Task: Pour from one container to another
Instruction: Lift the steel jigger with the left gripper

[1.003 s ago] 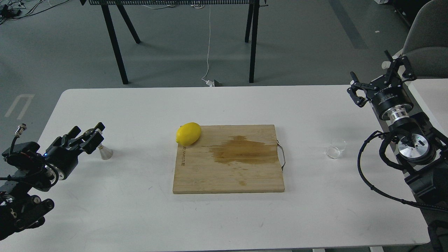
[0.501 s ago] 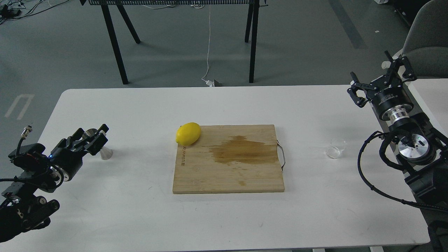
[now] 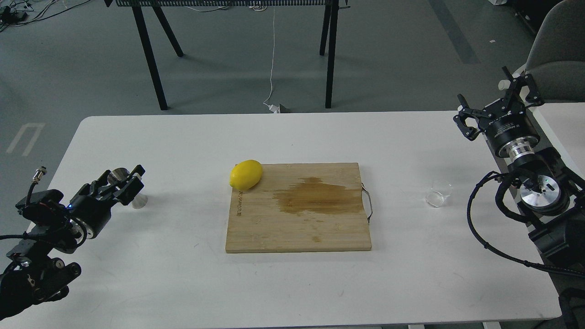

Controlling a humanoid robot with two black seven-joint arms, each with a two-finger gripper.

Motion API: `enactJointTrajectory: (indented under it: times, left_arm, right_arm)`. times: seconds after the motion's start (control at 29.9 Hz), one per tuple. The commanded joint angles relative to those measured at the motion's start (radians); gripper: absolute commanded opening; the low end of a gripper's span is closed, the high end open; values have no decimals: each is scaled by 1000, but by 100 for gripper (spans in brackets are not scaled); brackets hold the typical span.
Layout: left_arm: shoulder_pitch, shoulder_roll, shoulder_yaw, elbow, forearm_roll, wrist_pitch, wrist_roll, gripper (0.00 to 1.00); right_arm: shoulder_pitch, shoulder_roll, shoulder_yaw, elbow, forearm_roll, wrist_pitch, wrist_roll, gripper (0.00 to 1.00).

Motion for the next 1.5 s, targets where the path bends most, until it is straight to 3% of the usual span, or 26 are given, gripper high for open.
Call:
enactJointTrajectory:
  times: [0.0, 1.47]
  left_arm:
    - [0, -6, 1, 12, 0, 0, 0, 100]
    - [-1, -118, 5, 146, 0, 0, 0, 100]
  right_arm:
    - [-3, 0, 0, 1, 1, 0, 0, 100]
    - [-6, 0, 2, 1, 1, 0, 0, 100]
